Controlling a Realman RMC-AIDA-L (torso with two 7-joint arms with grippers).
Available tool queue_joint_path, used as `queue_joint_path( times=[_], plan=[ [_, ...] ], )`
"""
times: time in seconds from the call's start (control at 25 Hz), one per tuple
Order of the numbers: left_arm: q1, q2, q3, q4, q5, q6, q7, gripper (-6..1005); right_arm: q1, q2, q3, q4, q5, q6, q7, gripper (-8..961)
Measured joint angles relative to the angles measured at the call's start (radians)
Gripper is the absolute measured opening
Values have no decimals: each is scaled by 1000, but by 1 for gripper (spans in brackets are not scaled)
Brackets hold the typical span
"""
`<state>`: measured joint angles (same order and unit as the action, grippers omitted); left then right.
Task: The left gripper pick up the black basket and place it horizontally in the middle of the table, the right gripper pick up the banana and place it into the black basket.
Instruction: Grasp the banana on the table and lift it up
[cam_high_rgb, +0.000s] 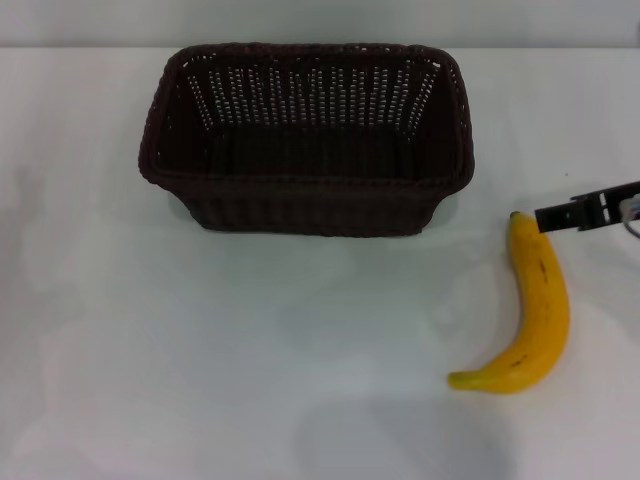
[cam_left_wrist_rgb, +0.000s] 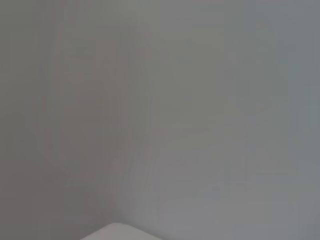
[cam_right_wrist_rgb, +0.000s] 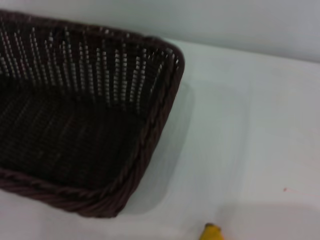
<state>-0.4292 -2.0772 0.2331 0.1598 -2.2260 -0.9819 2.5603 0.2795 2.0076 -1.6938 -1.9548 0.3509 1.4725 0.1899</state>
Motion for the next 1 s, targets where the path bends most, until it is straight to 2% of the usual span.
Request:
queue_joint_path(
  times=[0.16, 0.28, 0.72, 1.0],
  plan=[
    [-6, 0, 0, -7, 0, 2, 9, 813, 19, 1, -66, 16, -28, 6, 50, 847],
    [-11, 0, 1, -9, -1, 13, 9, 812, 28, 2, -91, 87, -31, -24, 62, 843],
    [-16, 2, 2, -9, -1, 26, 9, 812, 53, 3, -112, 257, -27, -103, 63, 829],
    [-16, 2, 0, -9, -1, 32, 10, 811, 76, 3, -115, 320, -4, -140, 58, 820]
  ],
)
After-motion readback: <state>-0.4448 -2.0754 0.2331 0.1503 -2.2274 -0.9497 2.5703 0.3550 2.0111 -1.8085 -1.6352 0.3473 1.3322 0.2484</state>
